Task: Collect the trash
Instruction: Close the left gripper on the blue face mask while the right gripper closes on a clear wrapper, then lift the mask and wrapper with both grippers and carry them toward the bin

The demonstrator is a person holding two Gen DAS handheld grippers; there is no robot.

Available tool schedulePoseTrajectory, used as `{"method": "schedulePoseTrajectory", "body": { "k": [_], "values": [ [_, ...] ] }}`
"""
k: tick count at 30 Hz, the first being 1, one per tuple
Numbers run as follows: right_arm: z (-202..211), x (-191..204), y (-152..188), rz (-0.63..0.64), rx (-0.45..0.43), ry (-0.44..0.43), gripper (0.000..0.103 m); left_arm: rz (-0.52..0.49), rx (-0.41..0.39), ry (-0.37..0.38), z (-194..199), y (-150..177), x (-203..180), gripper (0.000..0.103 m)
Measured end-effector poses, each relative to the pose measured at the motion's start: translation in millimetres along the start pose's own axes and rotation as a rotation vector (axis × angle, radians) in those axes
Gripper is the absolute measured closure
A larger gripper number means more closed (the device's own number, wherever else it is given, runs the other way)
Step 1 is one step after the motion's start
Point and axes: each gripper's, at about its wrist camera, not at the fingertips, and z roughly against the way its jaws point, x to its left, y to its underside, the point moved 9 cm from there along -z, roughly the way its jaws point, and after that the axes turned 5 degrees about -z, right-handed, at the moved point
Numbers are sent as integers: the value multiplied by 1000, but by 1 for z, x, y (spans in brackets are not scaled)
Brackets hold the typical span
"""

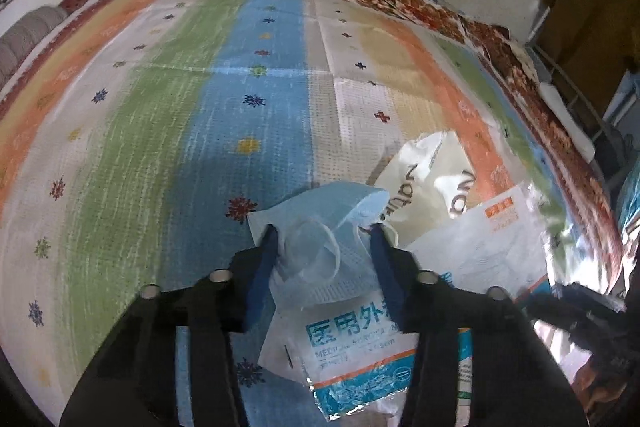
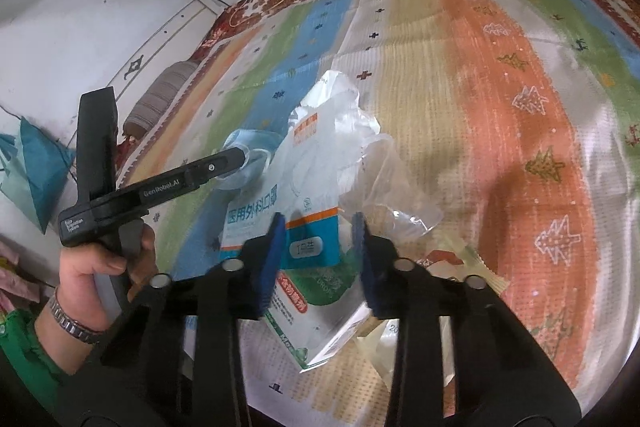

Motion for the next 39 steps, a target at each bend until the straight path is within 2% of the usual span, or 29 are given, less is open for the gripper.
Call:
{"method": "schedulePoseTrajectory", "body": {
  "k": [1,2,3,4,7,14,22,27,31,39],
  "values": [
    [0,1,0,2,2,-2,84,-12,9,-26,-2,2,2,84],
    [1,2,1,7,2,-3,87,-9,14,-33,-3,3,5,98],
    [1,4,0,15,1,-2,92,-2,16,-32,-4,4,7,100],
    [2,6,0,22,0,-4,98,7,9,-33,-2,3,10,101],
    [9,17,-2,50,-6,-9,103,15,-4,-35,8,-1,13,101],
    [48,56,-13,92,-57,-34,103,2,-6,-67,54,-6,12,101],
    [92,76,-5,136,-90,10,103,105,-20,-39,100,-2,11,102],
    [106,80,8,155,-86,40,103,66,-16,-64,118,9,2,102],
    [119,90,19,223,-100,84,103,77,-29,-44,136,14,-1,102],
    [147,110,34,259,-131,87,103,134,-31,7,161,34,-3,102]
  ]
}}
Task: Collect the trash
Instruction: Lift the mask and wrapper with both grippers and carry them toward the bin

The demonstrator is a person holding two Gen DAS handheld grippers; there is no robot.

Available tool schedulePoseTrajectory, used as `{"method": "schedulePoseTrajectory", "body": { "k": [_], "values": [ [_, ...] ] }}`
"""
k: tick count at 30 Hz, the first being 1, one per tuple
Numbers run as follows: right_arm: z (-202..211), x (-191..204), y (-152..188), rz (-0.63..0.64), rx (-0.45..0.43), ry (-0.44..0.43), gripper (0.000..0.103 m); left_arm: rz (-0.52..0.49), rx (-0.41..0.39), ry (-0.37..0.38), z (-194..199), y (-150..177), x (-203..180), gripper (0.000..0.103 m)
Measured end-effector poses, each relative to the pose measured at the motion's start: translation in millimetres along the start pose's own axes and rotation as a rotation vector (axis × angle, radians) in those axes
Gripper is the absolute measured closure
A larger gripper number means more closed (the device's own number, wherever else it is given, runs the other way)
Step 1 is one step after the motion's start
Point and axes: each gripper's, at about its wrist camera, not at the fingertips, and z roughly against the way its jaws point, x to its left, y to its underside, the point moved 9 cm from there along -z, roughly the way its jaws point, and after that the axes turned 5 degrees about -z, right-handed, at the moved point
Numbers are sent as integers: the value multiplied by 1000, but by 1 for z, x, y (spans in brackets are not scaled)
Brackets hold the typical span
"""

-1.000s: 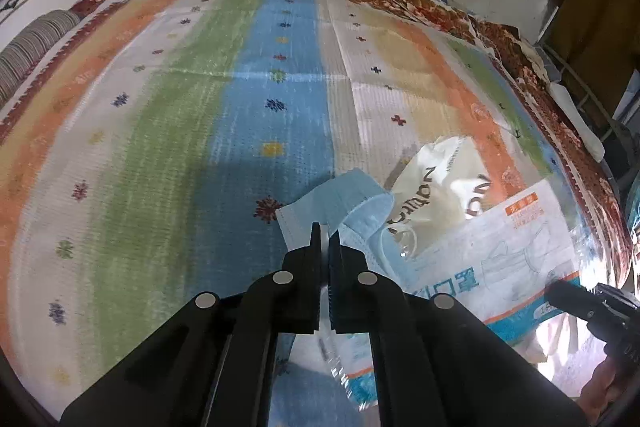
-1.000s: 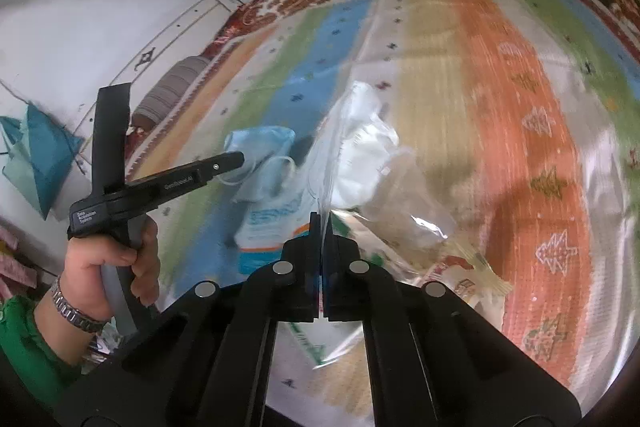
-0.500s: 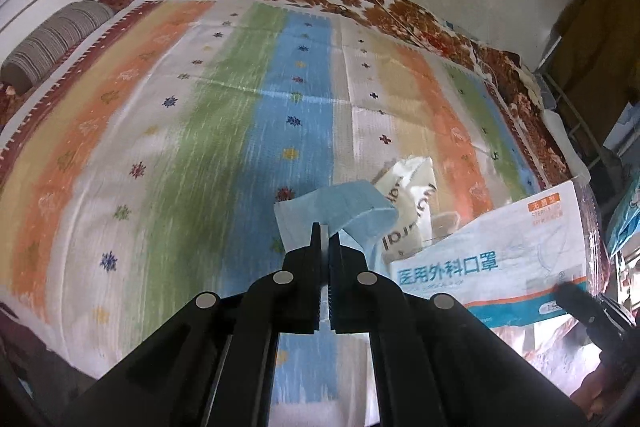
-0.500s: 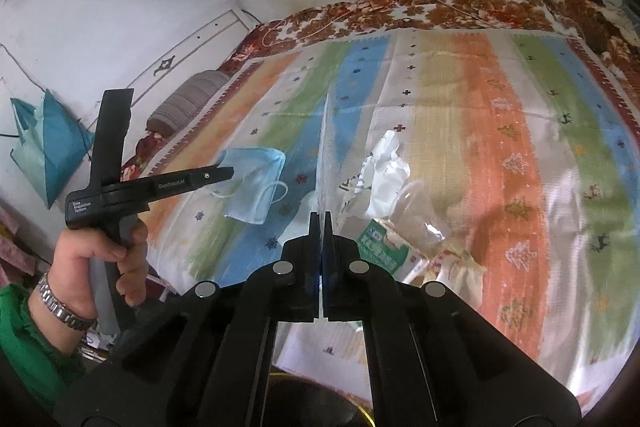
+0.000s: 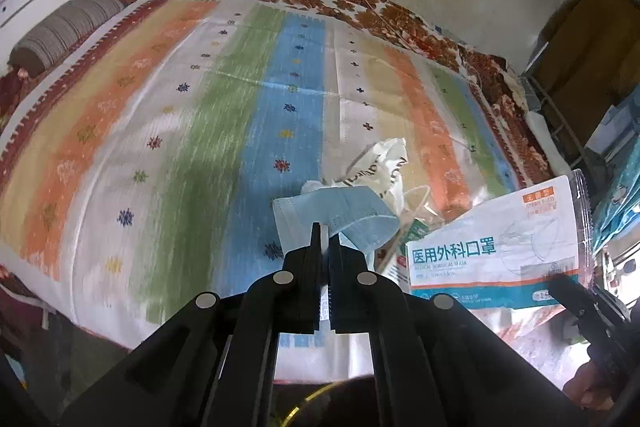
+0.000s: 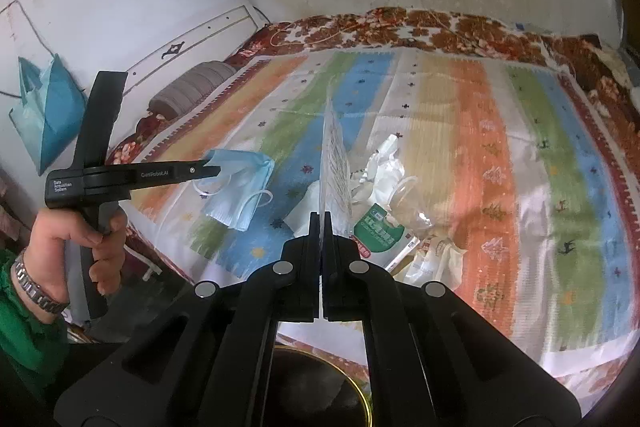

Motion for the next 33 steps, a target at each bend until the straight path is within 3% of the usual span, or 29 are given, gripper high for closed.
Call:
{"method": "schedulePoseTrajectory", "body": {
  "k": [6,14,33],
  "values": [
    [23,16,5,31,-25,1,103,6,-15,38,19,12,-13,102],
    [48,28,20,41,-50,-2,103,3,-36,31,40,25,-26,102],
    [92,54,54,84,-83,18,103,48,-65,132,89,65,-56,102]
  ]
}}
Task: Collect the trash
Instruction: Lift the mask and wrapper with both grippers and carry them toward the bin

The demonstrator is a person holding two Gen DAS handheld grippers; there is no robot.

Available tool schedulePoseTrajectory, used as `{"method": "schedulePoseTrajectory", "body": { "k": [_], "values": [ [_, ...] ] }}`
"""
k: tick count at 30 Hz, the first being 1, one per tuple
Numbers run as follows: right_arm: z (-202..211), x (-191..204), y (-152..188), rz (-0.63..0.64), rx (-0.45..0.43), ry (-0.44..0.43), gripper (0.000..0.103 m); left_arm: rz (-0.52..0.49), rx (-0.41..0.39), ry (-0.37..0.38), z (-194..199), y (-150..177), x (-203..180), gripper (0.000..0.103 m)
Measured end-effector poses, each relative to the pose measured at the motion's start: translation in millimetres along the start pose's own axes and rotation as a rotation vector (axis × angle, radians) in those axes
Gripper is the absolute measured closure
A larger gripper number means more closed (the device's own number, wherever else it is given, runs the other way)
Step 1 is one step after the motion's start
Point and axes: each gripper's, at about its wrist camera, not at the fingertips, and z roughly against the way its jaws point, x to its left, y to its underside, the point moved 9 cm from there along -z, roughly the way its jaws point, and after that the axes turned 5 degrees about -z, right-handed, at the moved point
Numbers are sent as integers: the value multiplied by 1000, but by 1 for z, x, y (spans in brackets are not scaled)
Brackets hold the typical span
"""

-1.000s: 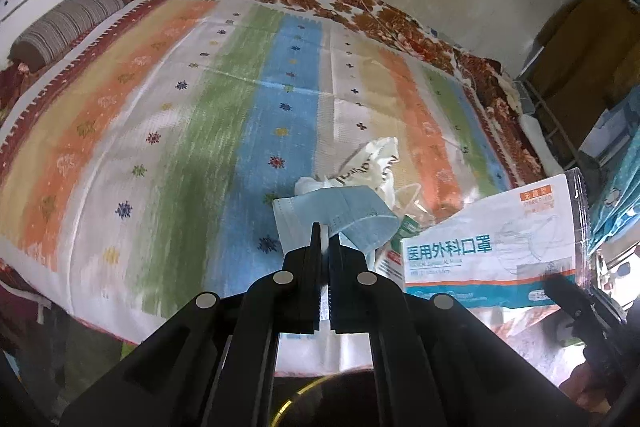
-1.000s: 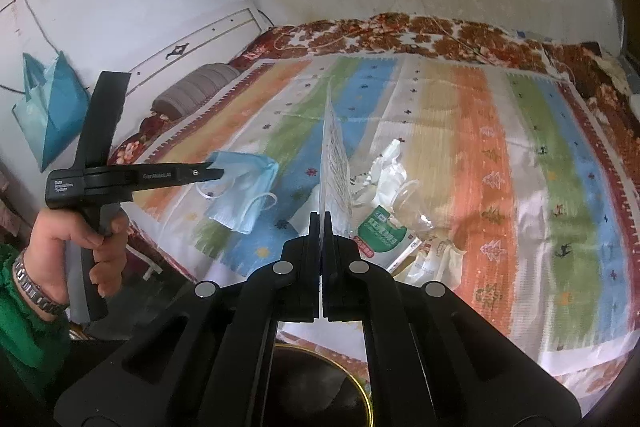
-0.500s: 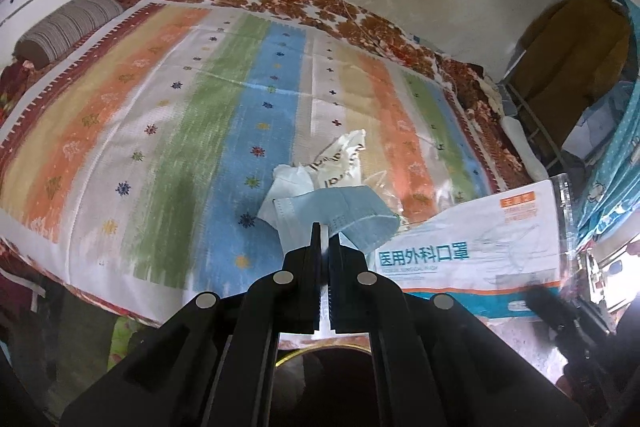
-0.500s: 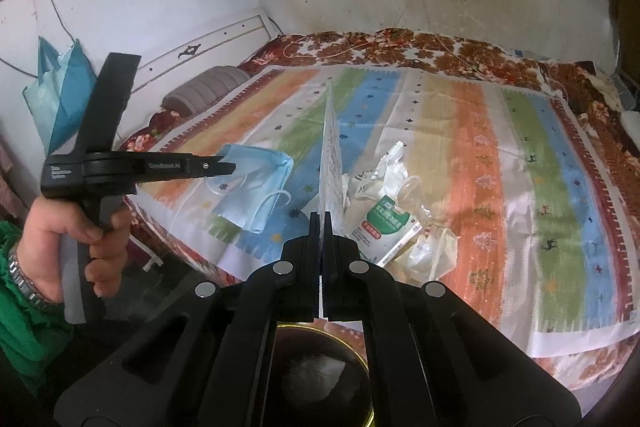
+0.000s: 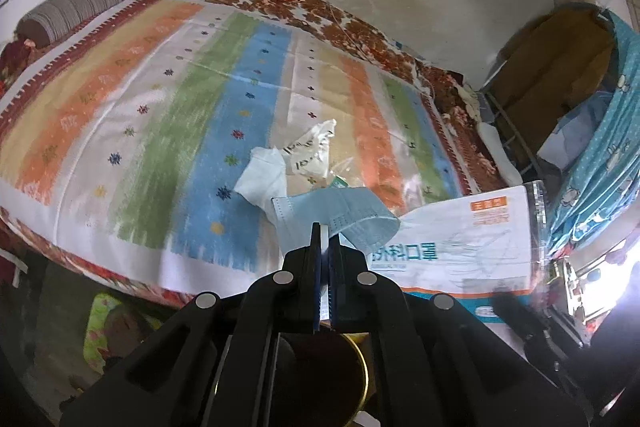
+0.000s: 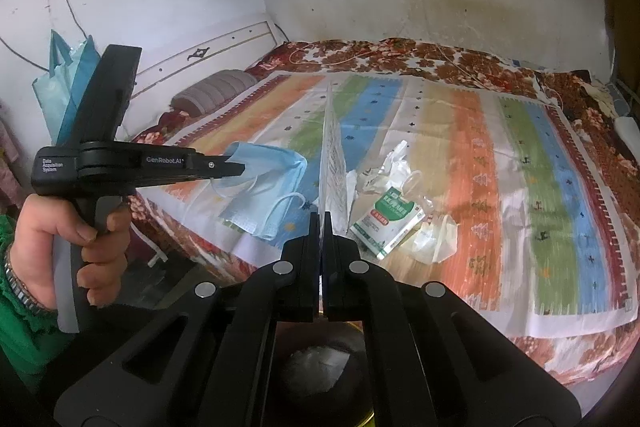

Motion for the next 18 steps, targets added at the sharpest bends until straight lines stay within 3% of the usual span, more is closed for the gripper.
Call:
{"method": "schedulePoseTrajectory", "body": {
  "k": [10,18],
  "values": [
    [11,0,32,-26,39,19,103,92,-30,87,29,27,-7,102],
    [11,-1,59,-56,86,29,103,85,3,78,29,56,-12,102]
  ]
}}
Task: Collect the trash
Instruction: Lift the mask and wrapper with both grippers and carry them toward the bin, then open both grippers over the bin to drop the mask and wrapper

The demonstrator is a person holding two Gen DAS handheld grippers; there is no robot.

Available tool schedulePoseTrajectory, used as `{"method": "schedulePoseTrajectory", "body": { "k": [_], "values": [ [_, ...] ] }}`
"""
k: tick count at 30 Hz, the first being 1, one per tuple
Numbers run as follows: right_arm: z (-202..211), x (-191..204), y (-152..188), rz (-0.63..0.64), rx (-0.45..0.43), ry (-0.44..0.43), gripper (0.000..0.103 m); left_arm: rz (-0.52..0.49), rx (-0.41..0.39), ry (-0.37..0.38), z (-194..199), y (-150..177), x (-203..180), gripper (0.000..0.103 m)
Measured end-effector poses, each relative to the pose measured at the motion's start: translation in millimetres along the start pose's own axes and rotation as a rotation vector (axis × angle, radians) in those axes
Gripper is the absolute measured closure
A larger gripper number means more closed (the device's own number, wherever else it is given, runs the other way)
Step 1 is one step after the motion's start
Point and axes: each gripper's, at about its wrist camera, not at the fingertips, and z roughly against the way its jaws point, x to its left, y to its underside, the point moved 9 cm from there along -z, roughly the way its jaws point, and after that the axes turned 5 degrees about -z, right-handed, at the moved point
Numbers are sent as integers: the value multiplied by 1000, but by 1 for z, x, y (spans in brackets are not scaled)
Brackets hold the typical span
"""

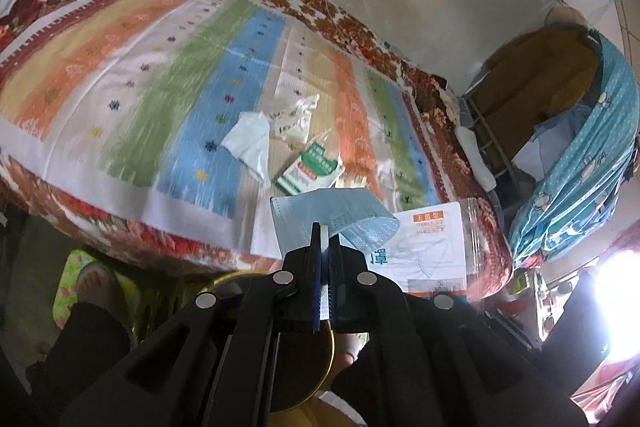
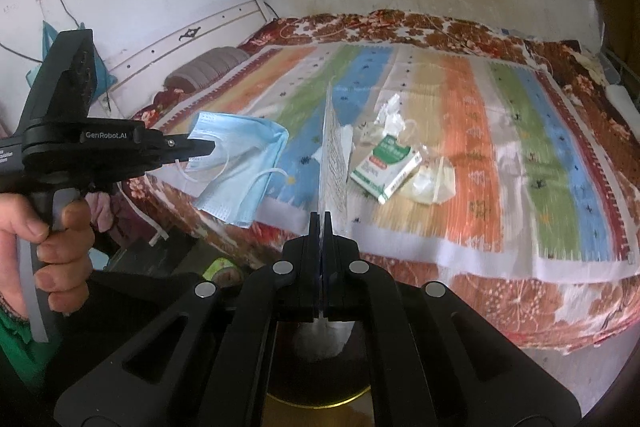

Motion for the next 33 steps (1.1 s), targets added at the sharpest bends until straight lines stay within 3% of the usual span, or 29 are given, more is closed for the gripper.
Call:
{"method": "schedulePoseTrajectory", "body": {
  "k": [8,17,25,33],
  "values": [
    [-15,1,41,-6,89,34,103,-31,97,-78,-22,40,3,102],
    [-31,-5,70,-33,169,73,103,31,157,-132,-31,55,20,102],
    [-57,-21,89,-124,267,79,103,114,229,-195,-57,69,45,102],
    [-81,-39,104,-223,351,81,103,106,307,-264,-81,84,57,101]
  ]
}}
